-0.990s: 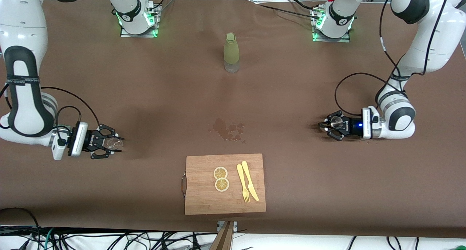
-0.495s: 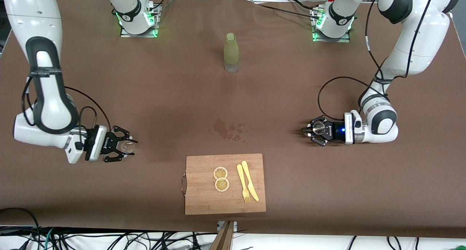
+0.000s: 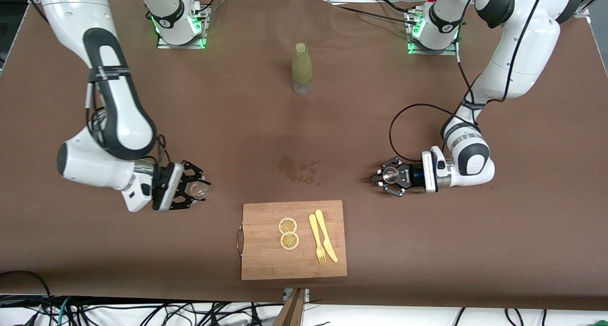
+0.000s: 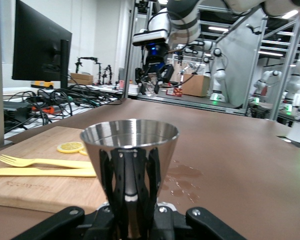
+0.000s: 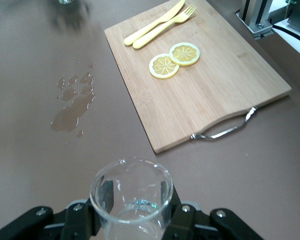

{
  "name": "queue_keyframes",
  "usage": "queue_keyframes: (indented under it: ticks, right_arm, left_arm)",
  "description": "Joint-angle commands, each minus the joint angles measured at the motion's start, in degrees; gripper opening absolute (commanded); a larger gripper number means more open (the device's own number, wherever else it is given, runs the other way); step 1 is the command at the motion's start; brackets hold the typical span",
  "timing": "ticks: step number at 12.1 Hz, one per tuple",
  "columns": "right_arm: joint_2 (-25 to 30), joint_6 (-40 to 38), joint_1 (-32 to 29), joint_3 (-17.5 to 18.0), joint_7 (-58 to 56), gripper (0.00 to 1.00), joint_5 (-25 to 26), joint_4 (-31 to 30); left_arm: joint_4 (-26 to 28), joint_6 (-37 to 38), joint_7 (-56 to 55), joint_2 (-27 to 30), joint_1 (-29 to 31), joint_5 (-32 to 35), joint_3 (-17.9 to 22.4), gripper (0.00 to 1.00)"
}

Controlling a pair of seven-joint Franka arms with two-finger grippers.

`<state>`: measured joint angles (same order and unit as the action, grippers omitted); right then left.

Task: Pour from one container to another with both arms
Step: 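Lift the glass with the right gripper while the left gripper carries the jigger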

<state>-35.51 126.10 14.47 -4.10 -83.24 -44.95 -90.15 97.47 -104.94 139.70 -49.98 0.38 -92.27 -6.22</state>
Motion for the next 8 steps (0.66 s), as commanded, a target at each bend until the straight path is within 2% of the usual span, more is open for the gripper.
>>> queue_keyframes:
  ticks: [1, 3, 8]
  right_arm:
    - [1.8, 3.2, 5.0, -1.5, 8.4, 0.08, 5.2, -1.8]
    - [1.8, 3.4, 7.9, -1.8, 14.6, 0.08, 9.9, -1.3]
    - [1.8, 4.6, 14.0, -2.1, 25.6, 0.08, 17.4, 0.5]
  left_arm:
    - [0.1, -3.5, -0.9, 1.0, -4.2, -5.5, 0.7, 0.0]
    - [0.0, -5.4, -0.9, 1.0, -7.0, -9.2, 0.7, 0.0]
    - [-0.3, -7.7, -0.8, 0.9, -12.3, -14.1, 0.7, 0.0]
